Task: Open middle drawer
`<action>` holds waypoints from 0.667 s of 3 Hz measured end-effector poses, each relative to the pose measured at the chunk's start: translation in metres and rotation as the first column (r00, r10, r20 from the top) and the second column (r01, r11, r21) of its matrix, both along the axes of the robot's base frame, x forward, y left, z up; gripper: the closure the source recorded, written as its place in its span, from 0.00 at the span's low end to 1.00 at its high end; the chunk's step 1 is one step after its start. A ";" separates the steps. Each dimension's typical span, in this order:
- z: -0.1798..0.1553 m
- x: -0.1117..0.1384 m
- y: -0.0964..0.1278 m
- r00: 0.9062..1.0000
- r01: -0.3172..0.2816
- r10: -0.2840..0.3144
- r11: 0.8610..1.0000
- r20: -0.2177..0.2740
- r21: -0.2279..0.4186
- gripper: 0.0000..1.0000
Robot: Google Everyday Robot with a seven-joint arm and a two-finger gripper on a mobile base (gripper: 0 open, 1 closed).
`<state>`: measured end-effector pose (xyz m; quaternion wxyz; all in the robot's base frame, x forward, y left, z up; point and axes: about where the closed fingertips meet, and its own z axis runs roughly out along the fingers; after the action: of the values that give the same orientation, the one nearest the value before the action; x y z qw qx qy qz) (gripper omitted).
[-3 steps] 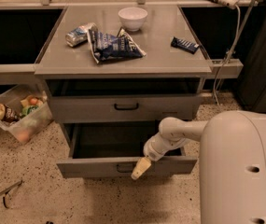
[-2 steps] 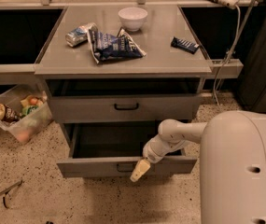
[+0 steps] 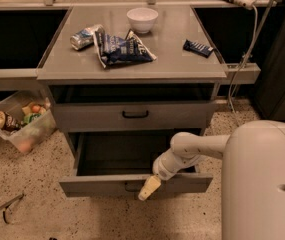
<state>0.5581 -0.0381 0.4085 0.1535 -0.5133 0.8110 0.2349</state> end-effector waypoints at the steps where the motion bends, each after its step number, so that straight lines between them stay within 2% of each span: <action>1: 0.012 -0.034 -0.003 0.999 0.018 -0.018 1.000 -0.043 -0.002 0.00; 2: 0.029 -0.084 -0.011 0.993 0.054 -0.054 0.999 -0.102 -0.010 0.00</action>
Offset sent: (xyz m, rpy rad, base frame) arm -0.1426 -0.0230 0.0534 -0.0164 0.1708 -0.1024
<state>0.4742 -0.0492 0.4380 0.1161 -0.4790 0.8323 0.2537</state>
